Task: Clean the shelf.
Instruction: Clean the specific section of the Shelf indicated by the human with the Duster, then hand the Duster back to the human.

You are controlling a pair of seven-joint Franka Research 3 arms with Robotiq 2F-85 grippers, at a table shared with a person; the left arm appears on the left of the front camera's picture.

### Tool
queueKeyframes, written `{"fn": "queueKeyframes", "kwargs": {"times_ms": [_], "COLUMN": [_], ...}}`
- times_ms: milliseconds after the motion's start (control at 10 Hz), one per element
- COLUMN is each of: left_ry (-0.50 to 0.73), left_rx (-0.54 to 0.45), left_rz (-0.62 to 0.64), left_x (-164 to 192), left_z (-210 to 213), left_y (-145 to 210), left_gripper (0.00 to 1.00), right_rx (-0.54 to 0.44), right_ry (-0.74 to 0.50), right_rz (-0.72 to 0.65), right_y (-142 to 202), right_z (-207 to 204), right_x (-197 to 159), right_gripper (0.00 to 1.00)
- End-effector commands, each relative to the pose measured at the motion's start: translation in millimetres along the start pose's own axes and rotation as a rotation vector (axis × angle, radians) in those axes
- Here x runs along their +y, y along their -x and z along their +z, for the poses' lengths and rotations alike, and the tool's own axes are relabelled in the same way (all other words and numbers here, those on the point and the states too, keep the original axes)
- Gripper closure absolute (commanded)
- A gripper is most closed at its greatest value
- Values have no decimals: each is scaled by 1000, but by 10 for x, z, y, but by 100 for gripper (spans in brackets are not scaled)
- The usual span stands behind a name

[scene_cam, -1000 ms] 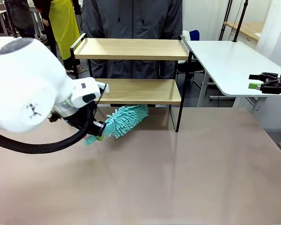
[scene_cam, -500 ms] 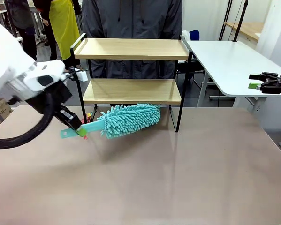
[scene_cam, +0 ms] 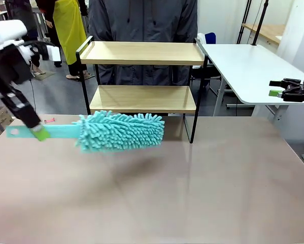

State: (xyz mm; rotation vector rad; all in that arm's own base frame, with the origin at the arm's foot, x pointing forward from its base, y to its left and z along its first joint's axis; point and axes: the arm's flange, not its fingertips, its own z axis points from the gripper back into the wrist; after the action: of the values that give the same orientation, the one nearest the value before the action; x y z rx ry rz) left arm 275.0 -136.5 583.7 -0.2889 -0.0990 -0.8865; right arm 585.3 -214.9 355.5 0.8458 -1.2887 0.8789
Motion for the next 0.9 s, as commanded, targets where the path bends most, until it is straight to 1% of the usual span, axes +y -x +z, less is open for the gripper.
{"fn": "queueKeyframes", "kwargs": {"times_ms": [0, 200, 300, 800], "left_ry": [-64, -114, -59, -59], "left_rx": [106, 156, 107, 107], "left_rz": [-66, -38, -51, -51], "left_x": [-140, -221, -243, -243], "left_z": [291, 312, 302, 302], "left_y": [-71, -203, -31, -31], "left_gripper": [87, 87, 87, 87], "right_rx": [-2, -2, -2, -2], "right_ry": [-2, -2, -2, -2], "right_rz": [4, 4, 4, 4], "right_y": [-23, -23, -23, -23], "right_z": [-15, -15, -15, -15], "right_x": [5, 5, 5, 5], "right_gripper": [0, 0, 0, 0]}}
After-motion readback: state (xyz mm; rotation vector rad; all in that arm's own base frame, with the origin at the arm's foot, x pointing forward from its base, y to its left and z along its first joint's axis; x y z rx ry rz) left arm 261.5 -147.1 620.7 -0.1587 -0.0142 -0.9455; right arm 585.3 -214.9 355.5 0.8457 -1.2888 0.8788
